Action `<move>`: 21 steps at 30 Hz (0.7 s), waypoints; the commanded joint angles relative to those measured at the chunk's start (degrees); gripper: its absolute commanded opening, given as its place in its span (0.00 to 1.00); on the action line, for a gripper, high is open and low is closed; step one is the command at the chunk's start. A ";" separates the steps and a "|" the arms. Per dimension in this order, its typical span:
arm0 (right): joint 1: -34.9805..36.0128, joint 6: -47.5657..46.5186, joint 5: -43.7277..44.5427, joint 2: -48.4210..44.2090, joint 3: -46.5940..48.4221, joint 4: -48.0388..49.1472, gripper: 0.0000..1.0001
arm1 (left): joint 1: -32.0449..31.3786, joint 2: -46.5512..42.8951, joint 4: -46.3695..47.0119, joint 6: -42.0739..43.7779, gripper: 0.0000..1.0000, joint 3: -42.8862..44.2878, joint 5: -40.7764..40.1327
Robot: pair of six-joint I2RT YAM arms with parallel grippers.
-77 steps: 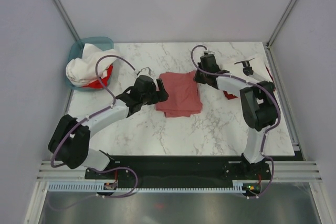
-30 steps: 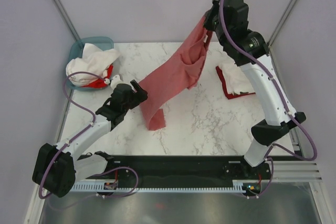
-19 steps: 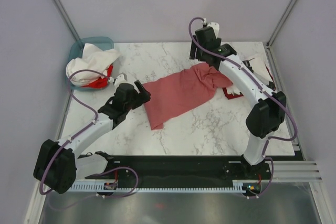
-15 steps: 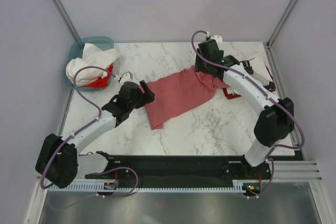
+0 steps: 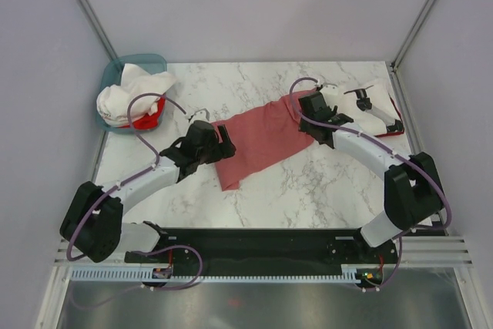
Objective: Fold and stack the t-shirts
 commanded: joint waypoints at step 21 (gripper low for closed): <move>-7.52 3.25 -10.99 16.06 -1.72 17.54 0.05 | -4.85 -3.38 -5.96 5.71 0.85 -8.36 6.07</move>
